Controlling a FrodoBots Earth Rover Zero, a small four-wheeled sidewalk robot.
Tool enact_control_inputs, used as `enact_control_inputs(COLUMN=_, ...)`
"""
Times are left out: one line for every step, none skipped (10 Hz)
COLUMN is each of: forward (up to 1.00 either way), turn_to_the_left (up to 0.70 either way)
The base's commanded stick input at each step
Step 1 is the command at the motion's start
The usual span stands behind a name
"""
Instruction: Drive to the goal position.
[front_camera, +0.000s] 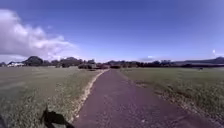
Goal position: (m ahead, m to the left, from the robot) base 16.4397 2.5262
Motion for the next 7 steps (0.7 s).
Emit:
enact_control_inputs(forward=0.7, turn_to_the_left=0.01)
enact_control_inputs(forward=0.7, turn_to_the_left=0.01)
enact_control_inputs(forward=0.7, turn_to_the_left=0.01)
enact_control_inputs(forward=0.7, turn_to_the_left=0.02)
enact_control_inputs(forward=0.7, turn_to_the_left=0.14)
enact_control_inputs(forward=0.7, turn_to_the_left=0.14)
enact_control_inputs(forward=0.7, turn_to_the_left=0.14)
